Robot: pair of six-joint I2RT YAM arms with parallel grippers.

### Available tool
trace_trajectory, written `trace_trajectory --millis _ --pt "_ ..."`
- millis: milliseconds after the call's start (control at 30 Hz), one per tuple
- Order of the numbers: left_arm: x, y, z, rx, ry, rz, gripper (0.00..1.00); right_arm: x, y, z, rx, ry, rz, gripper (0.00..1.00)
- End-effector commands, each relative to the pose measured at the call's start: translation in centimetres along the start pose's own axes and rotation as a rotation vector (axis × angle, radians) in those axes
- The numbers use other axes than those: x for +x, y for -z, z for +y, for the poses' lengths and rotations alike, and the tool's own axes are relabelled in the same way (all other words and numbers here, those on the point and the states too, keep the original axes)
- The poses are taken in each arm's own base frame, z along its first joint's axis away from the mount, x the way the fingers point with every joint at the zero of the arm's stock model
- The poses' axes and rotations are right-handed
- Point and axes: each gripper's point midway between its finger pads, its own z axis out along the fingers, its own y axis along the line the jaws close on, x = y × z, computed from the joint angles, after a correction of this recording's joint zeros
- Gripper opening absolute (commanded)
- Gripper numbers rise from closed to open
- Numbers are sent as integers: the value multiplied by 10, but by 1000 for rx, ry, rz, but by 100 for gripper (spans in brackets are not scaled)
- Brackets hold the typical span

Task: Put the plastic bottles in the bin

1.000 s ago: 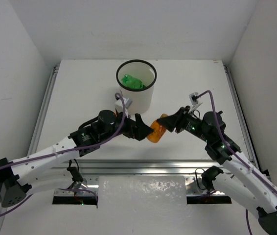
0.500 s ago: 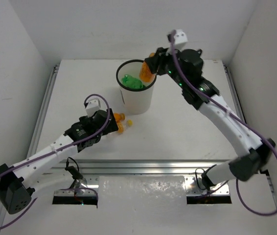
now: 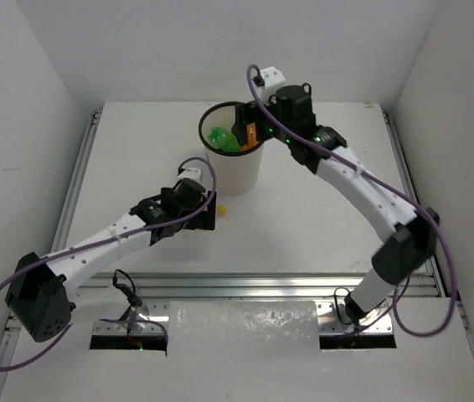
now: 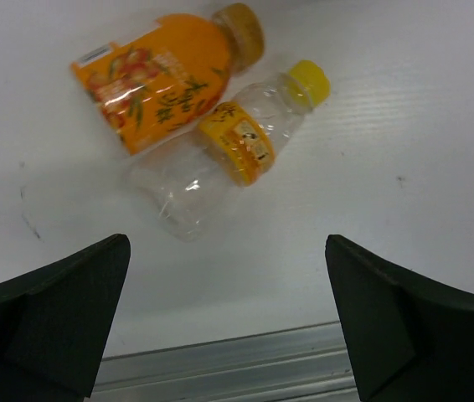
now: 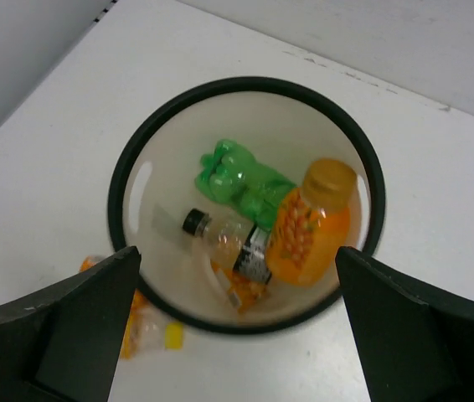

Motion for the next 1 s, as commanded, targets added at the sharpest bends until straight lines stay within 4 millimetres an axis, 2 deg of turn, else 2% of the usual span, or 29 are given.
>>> trace_trajectory --millis 0,33,67,100,167,267,400,433,567,667,900,933,967 --pt "-28 13 -27 156 -211 -28 100 -48 69 5 -37 12 -189 99" --pt "-37 13 -27 143 -236 -43 100 -54 89 7 -44 10 -223 99" --pt "-39 11 -25 143 -312 -48 100 -32 88 5 -41 5 -187 99" --pt "-41 9 -29 161 -356 -54 100 -25 94 12 -81 -6 -177 99" --pt "-37 -1 -35 194 -451 -15 100 -5 109 15 -106 -16 -162 99" --pt "-26 -18 -28 174 -523 106 100 15 126 15 -112 -38 -163 99" --pt "-11 -43 -12 125 -538 217 100 31 147 18 -134 -62 -179 99" --pt "-8 -46 -9 118 -542 231 100 36 145 18 -135 -62 -167 99" --pt "6 -62 -1 79 -542 286 99 37 158 21 -157 -67 -202 99" --pt "20 -68 -6 109 -518 346 92 42 157 19 -148 -66 -190 99" --pt "60 -62 -39 251 -433 426 69 48 158 15 -125 -90 -187 99" --pt "65 -61 -40 249 -434 439 63 50 159 14 -119 -100 -181 99" --pt "70 -59 -44 256 -443 452 46 51 159 11 -102 -105 -180 99"
